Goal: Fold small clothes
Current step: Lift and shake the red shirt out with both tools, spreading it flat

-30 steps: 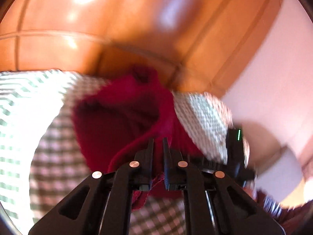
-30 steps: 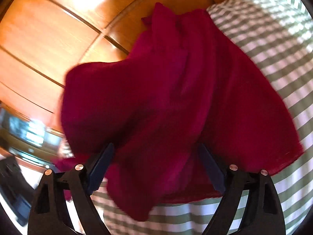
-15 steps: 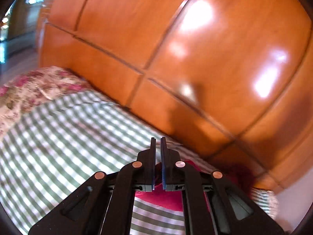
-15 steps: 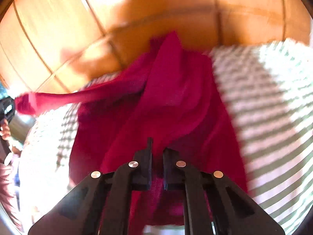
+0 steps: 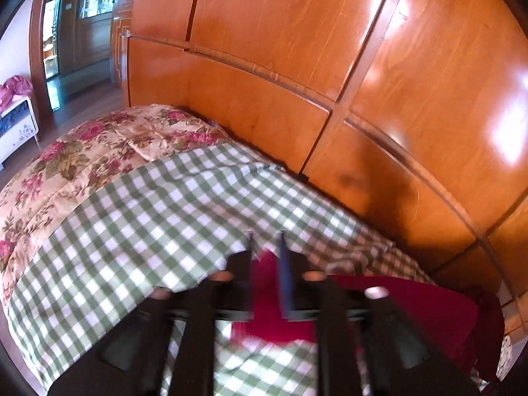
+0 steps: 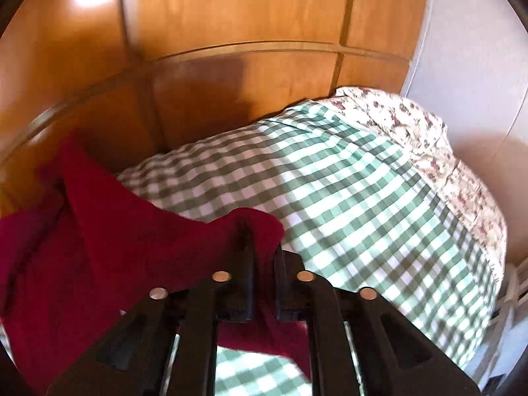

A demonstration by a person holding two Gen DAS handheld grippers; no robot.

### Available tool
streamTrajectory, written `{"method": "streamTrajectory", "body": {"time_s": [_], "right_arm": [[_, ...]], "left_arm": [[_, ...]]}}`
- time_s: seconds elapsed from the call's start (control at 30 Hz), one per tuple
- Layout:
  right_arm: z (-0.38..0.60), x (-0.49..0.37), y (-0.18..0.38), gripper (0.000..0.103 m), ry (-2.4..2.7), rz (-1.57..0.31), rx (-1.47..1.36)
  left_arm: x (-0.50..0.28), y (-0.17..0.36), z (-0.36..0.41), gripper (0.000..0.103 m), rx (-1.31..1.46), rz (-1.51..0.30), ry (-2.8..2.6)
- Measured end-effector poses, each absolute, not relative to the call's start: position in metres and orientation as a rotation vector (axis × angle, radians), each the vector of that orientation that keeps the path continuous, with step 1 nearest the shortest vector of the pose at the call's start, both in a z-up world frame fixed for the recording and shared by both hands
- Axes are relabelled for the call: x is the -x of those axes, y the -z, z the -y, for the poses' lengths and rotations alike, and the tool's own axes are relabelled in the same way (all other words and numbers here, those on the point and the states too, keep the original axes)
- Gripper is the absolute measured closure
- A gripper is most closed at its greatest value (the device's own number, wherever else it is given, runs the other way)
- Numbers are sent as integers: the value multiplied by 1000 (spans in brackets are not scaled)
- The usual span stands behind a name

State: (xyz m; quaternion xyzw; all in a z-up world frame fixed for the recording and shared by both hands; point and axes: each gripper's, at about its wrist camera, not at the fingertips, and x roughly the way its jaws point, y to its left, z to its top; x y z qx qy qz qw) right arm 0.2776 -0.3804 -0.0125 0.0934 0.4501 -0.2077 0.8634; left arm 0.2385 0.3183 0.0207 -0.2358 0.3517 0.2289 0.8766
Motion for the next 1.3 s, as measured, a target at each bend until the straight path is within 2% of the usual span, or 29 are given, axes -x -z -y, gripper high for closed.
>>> {"method": "streamTrajectory", "body": {"time_s": [0.03, 0.07, 0.23, 0.3, 0.47, 0.6, 0.63, 0.67, 0.7, 0.77, 0.8, 0.87, 1.13, 1.3], "right_arm": [[384, -276, 11, 46, 442, -936, -203], [386, -273, 6, 25, 460, -906, -205], [385, -243, -8, 24, 362, -856, -240], [371, -220, -4, 24, 245, -886, -279], [335, -173, 39, 24, -60, -1053, -479], [311, -154, 70, 24, -111, -1135, -521], [306, -150, 73, 25, -111, -1129, -518], [303, -148, 73, 32, -118, -1122, -514], [299, -148, 73, 40, -140, -1124, -522], [294, -150, 71, 65, -190, -1144, -523], [290, -150, 70, 71, -198, -1149, -498], [282, -147, 63, 93, -209, -1155, -442], [291, -110, -26, 96, -268, -967, -338], [302, -67, -44, 96, -281, -962, -288]], "left_arm": [[-231, -18, -312, 67, 495, -728, -453], [-222, -15, -304, 67, 503, -727, -402], [-183, 16, -244, 67, 541, -793, -32], [-170, 37, -212, 61, 567, -854, 125], [-160, 84, -152, 50, 688, -962, 300], [-168, 94, -118, 53, 716, -993, 345], [-171, 96, -109, 60, 706, -1007, 353], [-174, 98, -103, 79, 694, -1022, 366], [-177, 99, -98, 91, 670, -1034, 381], [-176, 92, -90, 94, 631, -1031, 374], [-173, 85, -91, 96, 636, -1018, 384], [-165, 67, -96, 97, 624, -992, 392], [-120, -17, -145, 97, 562, -931, 435], [-84, -12, -164, 97, 576, -1006, 413]]}}
